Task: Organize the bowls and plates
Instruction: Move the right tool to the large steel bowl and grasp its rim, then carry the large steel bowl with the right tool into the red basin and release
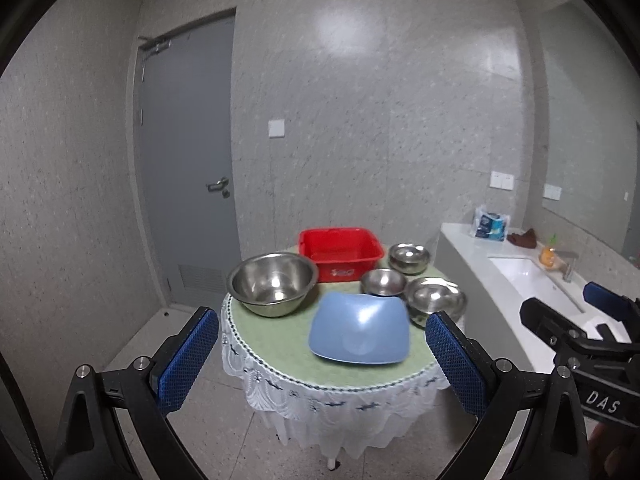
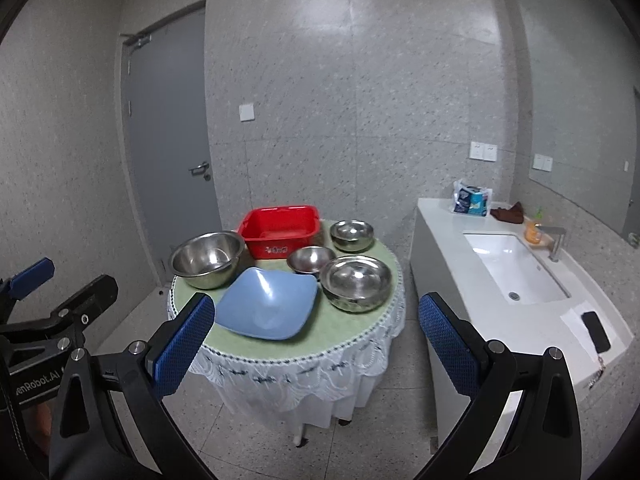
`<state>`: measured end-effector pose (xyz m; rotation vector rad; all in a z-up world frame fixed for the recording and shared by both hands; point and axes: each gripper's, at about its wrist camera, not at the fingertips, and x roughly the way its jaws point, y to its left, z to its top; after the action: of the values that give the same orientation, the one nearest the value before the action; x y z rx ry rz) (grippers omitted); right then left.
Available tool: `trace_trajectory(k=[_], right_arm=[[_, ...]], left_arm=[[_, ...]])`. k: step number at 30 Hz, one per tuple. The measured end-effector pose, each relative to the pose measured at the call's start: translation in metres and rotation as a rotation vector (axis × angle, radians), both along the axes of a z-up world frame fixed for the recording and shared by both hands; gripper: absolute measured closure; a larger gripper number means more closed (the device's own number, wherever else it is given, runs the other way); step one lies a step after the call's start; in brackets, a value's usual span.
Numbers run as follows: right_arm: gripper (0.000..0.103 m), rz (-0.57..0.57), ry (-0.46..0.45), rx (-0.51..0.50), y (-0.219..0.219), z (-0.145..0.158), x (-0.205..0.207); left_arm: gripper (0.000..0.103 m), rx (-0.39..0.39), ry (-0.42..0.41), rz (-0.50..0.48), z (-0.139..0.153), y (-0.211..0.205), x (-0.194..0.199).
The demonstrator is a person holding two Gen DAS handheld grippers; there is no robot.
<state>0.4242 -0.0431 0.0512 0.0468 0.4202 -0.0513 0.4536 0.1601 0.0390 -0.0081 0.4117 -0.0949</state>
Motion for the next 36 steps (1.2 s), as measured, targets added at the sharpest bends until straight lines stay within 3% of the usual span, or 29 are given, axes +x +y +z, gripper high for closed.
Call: trace_trajectory(k=[9,18,23,25,30,31,33,36], right_arm=[[0.0,0.121,0.103,0.058,0.036,-0.028,0.106],[0.0,0.273,0.263,0.117,0.071,-0.06,0.26],[0.0,0.331,0.439,0.147,0.088,-0.092,0.35],[0.0,0.328,0.504,0.135,0.095,-0.109,0.381],[0.003,0.321,0.619,0.112,0.104,-0.144,0.428],[0.01,0.33,0.638,0.111,0.106,-0.15,0.434],[0.019,0.347,0.67,0.114,0.109,-0.16,0.441],[0.048,0.377,0.712,0.104,0.115,-0.173,0.451]], left_arm=[[0.001,-0.045,0.126,0.111,-0.011,0.046,0.1],[0.001,-0.095,0.283,0.22,-0.033,0.072,0.258],[0.001,-0.113,0.416,0.286,-0.066,0.093,0.353],[0.005,-0.112,0.46,0.294,-0.079,0.096,0.377],[0.028,-0.127,0.581,0.296,-0.11,0.108,0.434],[0.031,-0.122,0.603,0.294,-0.117,0.111,0.448],[0.045,-0.125,0.629,0.284,-0.126,0.113,0.46],[0.06,-0.143,0.654,0.236,-0.136,0.118,0.488]])
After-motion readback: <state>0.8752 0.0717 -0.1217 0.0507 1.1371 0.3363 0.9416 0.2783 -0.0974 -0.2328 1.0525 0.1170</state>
